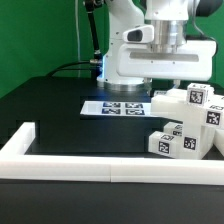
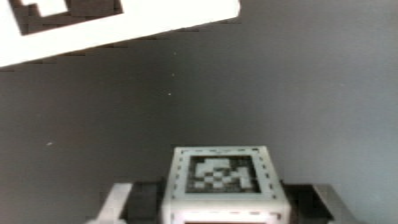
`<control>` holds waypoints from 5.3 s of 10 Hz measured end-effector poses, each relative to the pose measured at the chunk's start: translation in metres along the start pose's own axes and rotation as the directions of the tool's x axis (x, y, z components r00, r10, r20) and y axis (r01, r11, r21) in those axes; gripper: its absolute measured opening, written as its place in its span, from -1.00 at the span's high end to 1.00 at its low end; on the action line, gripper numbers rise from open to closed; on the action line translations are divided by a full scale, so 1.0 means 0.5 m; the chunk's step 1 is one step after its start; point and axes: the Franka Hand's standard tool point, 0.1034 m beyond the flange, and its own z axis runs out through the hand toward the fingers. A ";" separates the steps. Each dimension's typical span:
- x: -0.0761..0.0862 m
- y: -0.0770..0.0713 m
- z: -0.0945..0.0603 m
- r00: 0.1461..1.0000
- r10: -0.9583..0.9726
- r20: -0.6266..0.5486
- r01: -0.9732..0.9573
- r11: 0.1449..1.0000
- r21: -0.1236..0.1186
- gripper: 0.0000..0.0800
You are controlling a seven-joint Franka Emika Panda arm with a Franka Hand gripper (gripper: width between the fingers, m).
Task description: Assemble chair
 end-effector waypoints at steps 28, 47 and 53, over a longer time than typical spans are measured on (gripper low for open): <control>0.205 -0.179 -0.135 0.998 -0.039 -0.053 0.039 0.999 -0.001 0.27; 0.213 -0.176 -0.111 0.996 -0.048 -0.070 0.047 0.999 -0.007 0.27; 0.213 -0.177 -0.111 0.997 -0.029 -0.070 0.028 1.000 -0.006 0.27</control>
Offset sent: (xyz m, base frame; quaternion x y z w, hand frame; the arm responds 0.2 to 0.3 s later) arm 0.0250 0.0235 0.0507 -0.0217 -0.0072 0.0097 0.9997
